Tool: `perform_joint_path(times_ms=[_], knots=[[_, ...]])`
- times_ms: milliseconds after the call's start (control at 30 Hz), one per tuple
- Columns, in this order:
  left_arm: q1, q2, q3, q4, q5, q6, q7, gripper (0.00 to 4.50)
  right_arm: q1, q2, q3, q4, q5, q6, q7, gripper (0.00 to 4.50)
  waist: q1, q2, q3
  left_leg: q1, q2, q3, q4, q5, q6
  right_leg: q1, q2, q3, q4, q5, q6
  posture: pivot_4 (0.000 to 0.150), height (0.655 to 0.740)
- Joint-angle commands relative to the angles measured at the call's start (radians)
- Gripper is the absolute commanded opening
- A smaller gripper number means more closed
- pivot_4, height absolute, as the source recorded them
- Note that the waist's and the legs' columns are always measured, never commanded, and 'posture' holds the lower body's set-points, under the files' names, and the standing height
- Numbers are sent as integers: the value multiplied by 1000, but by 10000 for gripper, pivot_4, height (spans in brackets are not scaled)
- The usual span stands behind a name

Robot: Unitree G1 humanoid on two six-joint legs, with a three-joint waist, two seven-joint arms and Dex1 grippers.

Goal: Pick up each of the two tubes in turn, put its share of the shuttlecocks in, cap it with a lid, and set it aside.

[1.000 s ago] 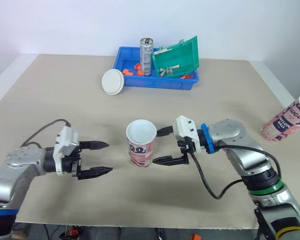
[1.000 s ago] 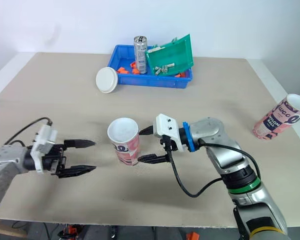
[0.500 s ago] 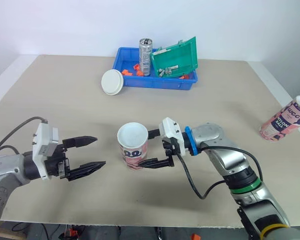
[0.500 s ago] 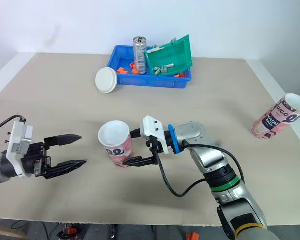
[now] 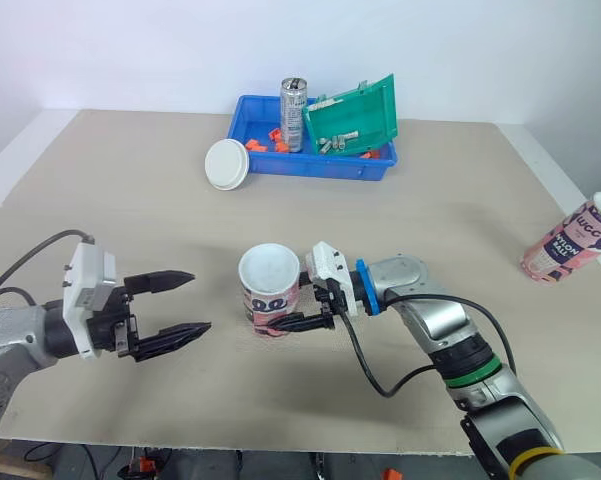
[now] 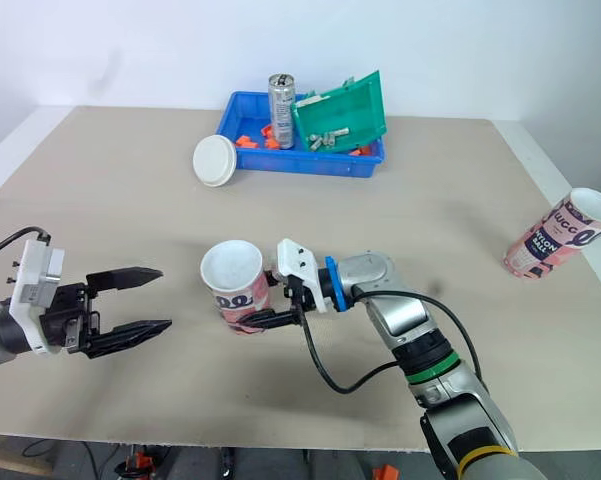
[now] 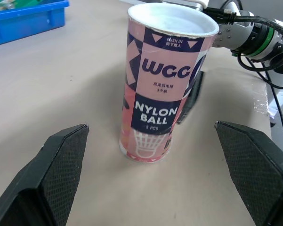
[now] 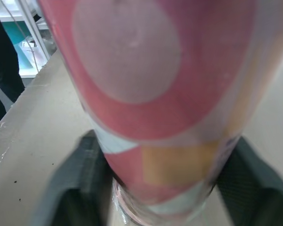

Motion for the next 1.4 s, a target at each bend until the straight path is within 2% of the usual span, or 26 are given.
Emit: perform_joint_path(times_ms=[33, 133, 233, 400, 600, 900, 1167, 1200, 1233, 1267, 1300, 1400], knots=[[-57, -8, -48, 12, 17, -19, 12, 45000, -3, -19, -68, -68, 54, 34, -15, 25831, 1, 0, 0, 0, 0, 0, 0, 0, 0, 0, 0, 0, 0, 0, 0, 1500, 7038], [-125, -34, -113, 35, 40, -28, 26, 45000, 7, -48, -114, -103, 73, 62, -40, 25831, 2, 0, 0, 0, 0, 0, 1, 0, 0, 1, 0, 0, 0, 0, 1, 1500, 7038], [-201, -82, -191, 63, 72, -44, 37, 45000, 23, -104, -256, -120, 124, 114, -106, 25831, 5, 0, 0, -1, 0, 0, 2, 0, 0, 1, 1, 1, 0, 1, 1, 1500, 7038], [-386, -219, -331, 184, 165, -82, 88, 45000, 63, -206, -509, -32, 142, 122, -269, 25831, 16, -1, 0, -1, -1, 0, 7, 0, 0, 3, 1, 2, 0, 2, 4, 1500, 7038], [-579, -398, -438, 368, 264, -115, 153, 45000, 178, -293, -720, 94, 104, 72, -454, 25831, 23, 0, 0, 1, -3, 0, 10, 0, 1, 9, 1, 5, -1, 4, 7, 1500, 7038], [-687, -530, -512, 511, 334, -183, 116, 45000, 293, -298, -790, 132, 113, 58, -535, 25831, -1, 3, -1, 2, -3, 1, 10, 0, 2, 9, 2, 9, -1, 5, 9, 1500, 7038], [-737, -570, -507, 571, 362, -246, 95, 45000, 281, -275, -730, 269, 72, 14, -573, 25831, -1, 3, -1, 2, -8, 1, 11, 3, 7, 10, 2, 15, -1, 8, 12, 1500, 7038], [-739, -571, -504, 572, 363, -251, 96, 45000, 275, -271, -729, 302, 77, 21, -568, 31631, -1, 3, -1, 3, -8, 1, 11, 3, 7, 11, 2, 15, -1, 8, 12, 1500, 7038], [-740, -571, -501, 573, 366, -256, 97, 45000, 275, -268, -726, 323, 80, 16, -558, 35826, -1, 3, -1, 2, -9, 1, 12, 4, 8, 11, 2, 15, -1, 8, 12, 1500, 7038], [-740, -571, -500, 571, 368, -259, 98, 45000, 278, -267, -725, 334, 83, 15, -549, 37872, -1, 3, -1, 2, -9, 1, 12, 4, 8, 11, 2, 15, -1, 8, 13, 1500, 7038], [-740, -571, -499, 569, 368, -259, 98, 45000, 280, -268, -723, 341, 84, 11, -543, 43254, -1, 3, -1, 2, -10, 1, 12, 4, 8, 12, 2, 16, -1, 8, 13, 1500, 7038], [-732, -565, -496, 552, 364, -253, 97, 45000, 283, -276, -713, 363, 77, 6, -539, 44282, -1, 4, -1, 2, -11, 1, 12, 4, 8, 12, 1, 17, -1, 8, 13, 1500, 7038]])
